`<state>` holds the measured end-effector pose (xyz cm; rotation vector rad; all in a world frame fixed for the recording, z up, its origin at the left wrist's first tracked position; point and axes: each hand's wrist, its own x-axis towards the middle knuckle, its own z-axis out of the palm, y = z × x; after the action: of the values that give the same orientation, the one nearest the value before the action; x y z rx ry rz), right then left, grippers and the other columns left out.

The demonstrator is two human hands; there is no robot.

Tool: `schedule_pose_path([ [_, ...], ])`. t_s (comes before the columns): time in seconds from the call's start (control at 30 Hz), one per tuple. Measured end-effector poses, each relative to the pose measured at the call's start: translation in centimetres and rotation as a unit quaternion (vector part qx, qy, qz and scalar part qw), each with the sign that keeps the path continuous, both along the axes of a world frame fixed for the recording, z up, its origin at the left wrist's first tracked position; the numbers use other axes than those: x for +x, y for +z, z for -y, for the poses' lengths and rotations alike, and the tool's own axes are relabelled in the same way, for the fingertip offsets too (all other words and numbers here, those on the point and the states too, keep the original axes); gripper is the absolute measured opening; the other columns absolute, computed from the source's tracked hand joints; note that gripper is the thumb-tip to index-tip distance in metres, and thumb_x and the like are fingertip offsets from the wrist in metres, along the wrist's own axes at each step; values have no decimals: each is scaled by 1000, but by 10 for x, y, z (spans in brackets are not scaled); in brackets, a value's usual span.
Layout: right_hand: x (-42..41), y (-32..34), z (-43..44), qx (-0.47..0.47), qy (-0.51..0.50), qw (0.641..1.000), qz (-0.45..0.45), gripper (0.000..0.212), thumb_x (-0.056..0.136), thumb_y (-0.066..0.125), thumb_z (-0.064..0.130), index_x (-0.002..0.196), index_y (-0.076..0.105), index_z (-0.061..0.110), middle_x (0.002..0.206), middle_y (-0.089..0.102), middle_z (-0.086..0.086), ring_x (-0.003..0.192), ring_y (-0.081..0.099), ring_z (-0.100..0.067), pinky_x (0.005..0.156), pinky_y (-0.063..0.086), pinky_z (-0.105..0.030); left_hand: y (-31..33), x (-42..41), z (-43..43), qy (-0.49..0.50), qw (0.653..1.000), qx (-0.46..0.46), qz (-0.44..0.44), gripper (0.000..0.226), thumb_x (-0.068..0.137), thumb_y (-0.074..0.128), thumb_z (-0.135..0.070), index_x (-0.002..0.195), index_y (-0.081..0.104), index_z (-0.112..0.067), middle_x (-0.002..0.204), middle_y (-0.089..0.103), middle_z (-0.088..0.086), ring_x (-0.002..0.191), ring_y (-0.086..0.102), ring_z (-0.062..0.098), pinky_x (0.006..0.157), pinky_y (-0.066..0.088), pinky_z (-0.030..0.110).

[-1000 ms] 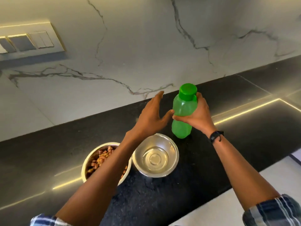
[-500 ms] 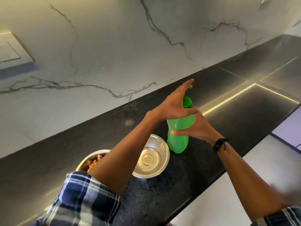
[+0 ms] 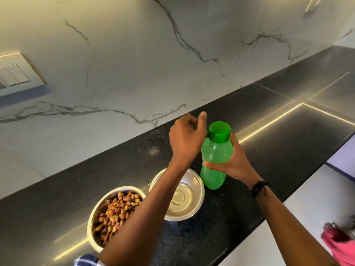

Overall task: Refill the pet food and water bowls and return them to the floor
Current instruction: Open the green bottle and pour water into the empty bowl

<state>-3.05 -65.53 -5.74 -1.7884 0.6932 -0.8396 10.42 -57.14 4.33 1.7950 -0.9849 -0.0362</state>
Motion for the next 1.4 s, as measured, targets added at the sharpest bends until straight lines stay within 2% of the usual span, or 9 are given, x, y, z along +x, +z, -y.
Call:
schedule_pose_path([
  [0.17, 1, 3, 0, -5, 16, 1000, 6, 101, 49, 94, 35, 134, 42, 18, 125, 60, -1, 116, 60, -15, 96, 52, -41, 9, -3, -1, -243, 958, 80, -128, 52, 93, 55, -52, 130, 53, -17, 126, 64, 2, 114, 61, 14, 99, 51, 37],
  [0.33, 1, 0, 0, -10, 1, 1000, 5, 98, 48, 97, 29, 131, 43, 19, 120, 61, 5, 108, 61, -4, 85, 51, -16, 5, -4, -2, -92, 988, -49, -112, 31, 90, 56, -54, 85, 57, -24, 71, 61, -13, 62, 56, 0, 65, 51, 31],
  [0.47, 2, -1, 1, -13, 9, 1000, 6, 98, 52, 97, 20, 133, 42, 18, 124, 59, 2, 113, 59, -6, 89, 51, -21, 1, -6, -3, -239, 956, 59, -158, 46, 91, 63, -38, 129, 52, -15, 123, 64, 2, 113, 61, 11, 99, 51, 35],
  [0.6, 2, 2, -3, -7, 6, 1000, 7, 101, 45, 93, 39, 131, 42, 22, 123, 59, 5, 111, 60, -5, 87, 51, -19, -3, -3, -3, -128, 983, -30, -129, 36, 85, 67, -40, 110, 54, -17, 90, 67, -1, 80, 65, 12, 78, 59, 42],
  [0.77, 2, 2, -2, -8, 11, 1000, 17, 99, 50, 95, 27, 134, 42, 18, 127, 59, 2, 117, 60, -9, 92, 51, -22, -9, 4, 0, -308, 945, 65, -87, 76, 79, 77, -10, 142, 34, -9, 137, 53, 11, 126, 53, 19, 105, 45, 32],
  [0.93, 1, 0, 0, -5, 13, 1000, 17, 91, 53, 96, 15, 128, 45, 23, 120, 62, 8, 111, 62, -6, 86, 54, -19, -7, -4, 7, -194, 979, 35, 49, 70, 69, 86, -39, 117, 46, -9, 106, 55, 7, 89, 56, 17, 74, 52, 29],
  [1.1, 1, 4, -3, -6, 13, 1000, 11, 97, 48, 93, 36, 130, 42, 28, 123, 59, 6, 112, 61, -7, 87, 55, -24, 0, 17, 17, -360, 916, 133, -121, 76, 74, 80, -4, 140, 42, -10, 130, 55, 9, 117, 56, 21, 97, 49, 30],
  [1.23, 0, 1, -2, -1, 9, 1000, 9, 100, 47, 93, 38, 132, 42, 30, 125, 59, 7, 114, 60, -7, 91, 54, -28, -4, 4, 23, -226, 968, 99, 43, 66, 65, 88, -40, 110, 47, -13, 107, 52, 7, 93, 53, 20, 72, 49, 26],
  [1.4, 0, 2, 0, -5, 12, 1000, -5, 106, 45, 93, 40, 134, 39, 22, 125, 58, 2, 113, 61, -11, 90, 55, -35, 7, 21, 24, -400, 893, 192, -81, 76, 74, 71, 1, 141, 39, -15, 134, 47, 10, 120, 52, 24, 97, 51, 34],
])
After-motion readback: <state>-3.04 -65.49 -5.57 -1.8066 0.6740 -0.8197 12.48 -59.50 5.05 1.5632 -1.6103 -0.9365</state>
